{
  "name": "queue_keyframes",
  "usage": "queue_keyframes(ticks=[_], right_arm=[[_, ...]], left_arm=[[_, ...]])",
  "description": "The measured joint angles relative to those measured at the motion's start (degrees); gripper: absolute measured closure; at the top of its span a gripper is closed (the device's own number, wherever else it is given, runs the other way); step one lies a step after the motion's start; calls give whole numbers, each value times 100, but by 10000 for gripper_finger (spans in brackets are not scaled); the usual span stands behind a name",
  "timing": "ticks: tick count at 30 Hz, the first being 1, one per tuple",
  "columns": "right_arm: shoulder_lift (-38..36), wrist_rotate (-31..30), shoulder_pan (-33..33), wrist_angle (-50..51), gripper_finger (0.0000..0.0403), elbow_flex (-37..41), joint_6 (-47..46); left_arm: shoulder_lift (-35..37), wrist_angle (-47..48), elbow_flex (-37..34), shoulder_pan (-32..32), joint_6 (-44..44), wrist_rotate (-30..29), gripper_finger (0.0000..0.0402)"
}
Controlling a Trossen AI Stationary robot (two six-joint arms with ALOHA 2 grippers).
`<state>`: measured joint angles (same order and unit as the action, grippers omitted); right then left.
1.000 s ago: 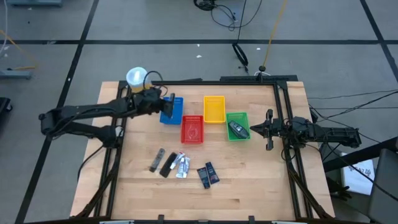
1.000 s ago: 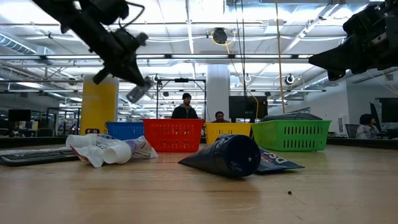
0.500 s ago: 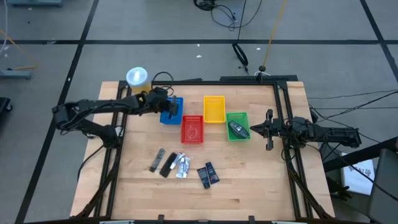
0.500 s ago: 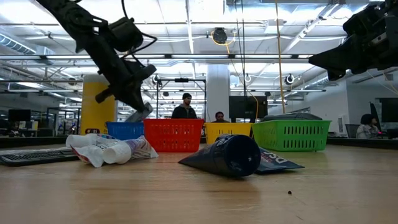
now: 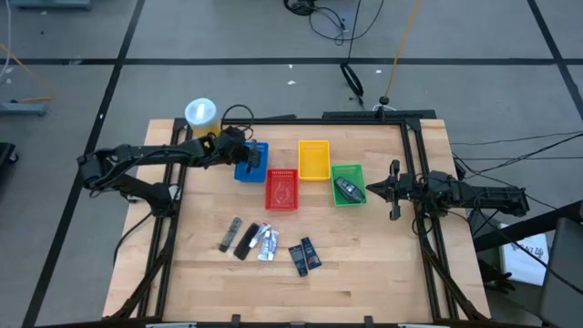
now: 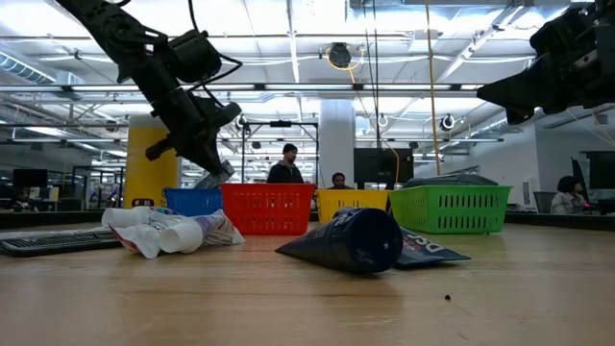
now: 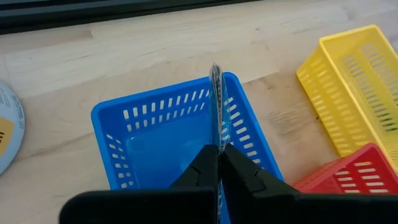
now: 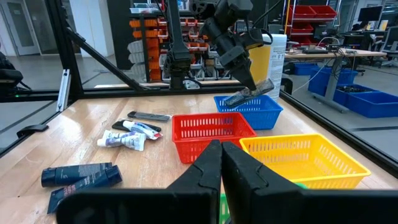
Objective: Pick & Place Travel size toiletries
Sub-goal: Put the black bomb into the blue bin, then put the black comb into the blue bin
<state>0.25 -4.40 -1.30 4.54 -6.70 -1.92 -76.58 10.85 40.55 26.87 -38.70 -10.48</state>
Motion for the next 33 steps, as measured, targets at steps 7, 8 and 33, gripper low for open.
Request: queue_keyframes(ticks=[7, 8, 33], right_arm=[[0, 0, -1, 0, 399, -1, 0], [0, -1, -1, 1, 399, -1, -1], [0, 0, -1, 0, 399, -2, -1]], left_arm=[[0, 7, 0, 1, -1, 0, 398], [0, 7, -1, 0, -2, 3, 398], [506, -4, -6, -480, 704, 786, 188]])
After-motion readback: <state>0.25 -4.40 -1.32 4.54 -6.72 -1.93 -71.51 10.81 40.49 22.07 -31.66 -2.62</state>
